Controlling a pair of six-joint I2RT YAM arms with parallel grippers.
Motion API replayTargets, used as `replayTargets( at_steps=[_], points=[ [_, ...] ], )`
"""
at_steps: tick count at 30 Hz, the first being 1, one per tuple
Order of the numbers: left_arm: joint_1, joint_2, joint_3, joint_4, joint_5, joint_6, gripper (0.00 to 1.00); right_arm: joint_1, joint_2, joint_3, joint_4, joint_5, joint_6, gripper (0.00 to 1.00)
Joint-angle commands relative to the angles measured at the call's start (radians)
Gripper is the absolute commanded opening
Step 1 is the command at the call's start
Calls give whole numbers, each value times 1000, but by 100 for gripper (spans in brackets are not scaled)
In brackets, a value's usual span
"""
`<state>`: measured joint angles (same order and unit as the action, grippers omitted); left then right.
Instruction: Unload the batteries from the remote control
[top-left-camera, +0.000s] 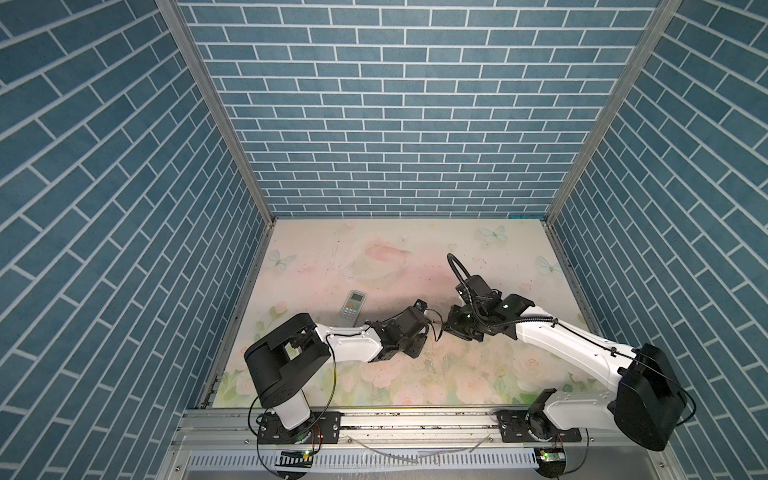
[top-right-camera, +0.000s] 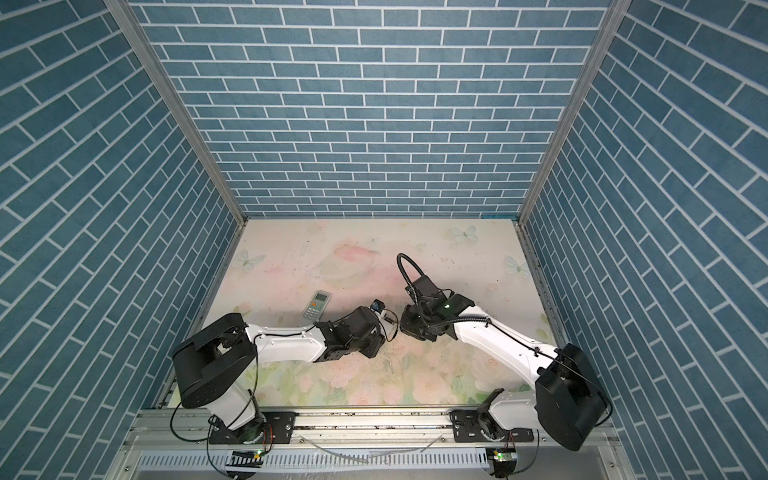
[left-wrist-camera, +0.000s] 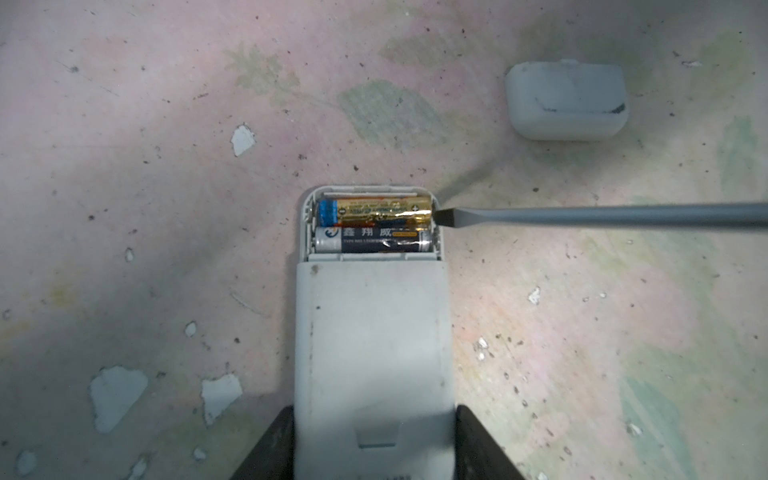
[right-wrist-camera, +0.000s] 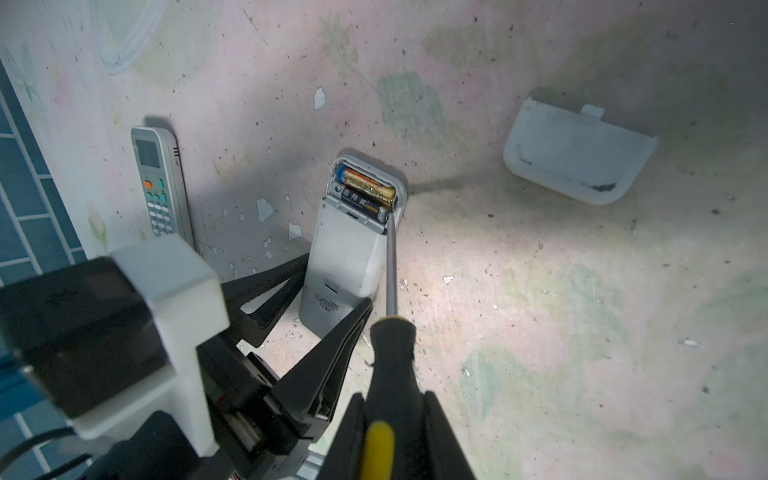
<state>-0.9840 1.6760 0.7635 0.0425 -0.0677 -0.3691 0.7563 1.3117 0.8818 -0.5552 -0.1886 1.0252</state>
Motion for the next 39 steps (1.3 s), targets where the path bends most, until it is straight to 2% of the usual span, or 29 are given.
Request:
replayTargets(
  at_steps=[1,29,39],
  points=[
    [-7,60,-41,-138,66,-15,30,3,-3,-10,-45,17,-10,0],
    [-6,59,-46,-137,68,-18,28,-18,-14,-31,-84,57,21,0],
    [-6,54,-41,-156,70,-18,27,-28,-3,2,-150,77,44,0]
  ],
)
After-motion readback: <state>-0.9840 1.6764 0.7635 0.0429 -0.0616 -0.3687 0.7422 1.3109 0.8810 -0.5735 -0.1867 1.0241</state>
